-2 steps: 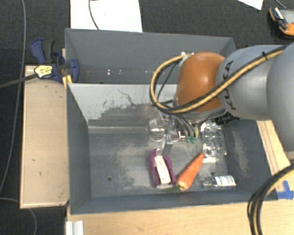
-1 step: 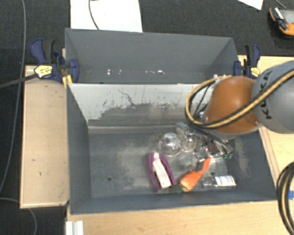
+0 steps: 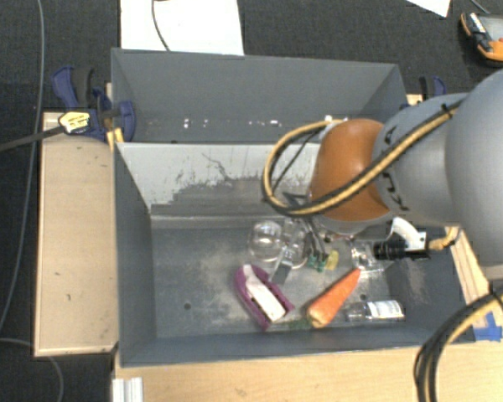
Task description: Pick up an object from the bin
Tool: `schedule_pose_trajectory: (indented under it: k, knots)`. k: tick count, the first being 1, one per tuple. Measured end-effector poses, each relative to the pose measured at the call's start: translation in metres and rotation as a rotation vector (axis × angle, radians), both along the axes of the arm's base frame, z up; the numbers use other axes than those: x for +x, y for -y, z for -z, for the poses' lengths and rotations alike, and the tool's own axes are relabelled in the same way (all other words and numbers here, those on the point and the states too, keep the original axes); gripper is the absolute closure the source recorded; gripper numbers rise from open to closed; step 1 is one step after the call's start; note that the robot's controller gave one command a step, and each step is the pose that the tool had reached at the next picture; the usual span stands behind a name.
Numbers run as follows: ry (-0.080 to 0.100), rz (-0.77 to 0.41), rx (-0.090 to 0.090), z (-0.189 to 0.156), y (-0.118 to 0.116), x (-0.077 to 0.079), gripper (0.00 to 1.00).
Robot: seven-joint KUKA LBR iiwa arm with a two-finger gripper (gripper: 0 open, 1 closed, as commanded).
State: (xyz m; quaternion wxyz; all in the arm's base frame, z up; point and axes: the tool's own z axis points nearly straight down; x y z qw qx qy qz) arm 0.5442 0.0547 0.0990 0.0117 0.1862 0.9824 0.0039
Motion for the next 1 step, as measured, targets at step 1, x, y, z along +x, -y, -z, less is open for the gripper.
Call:
schedule_pose_trajectory:
  k: [1]
  knots:
    - [0.009,-0.410,-0.014,0.0171,0.0602,-0.0211,0.00]
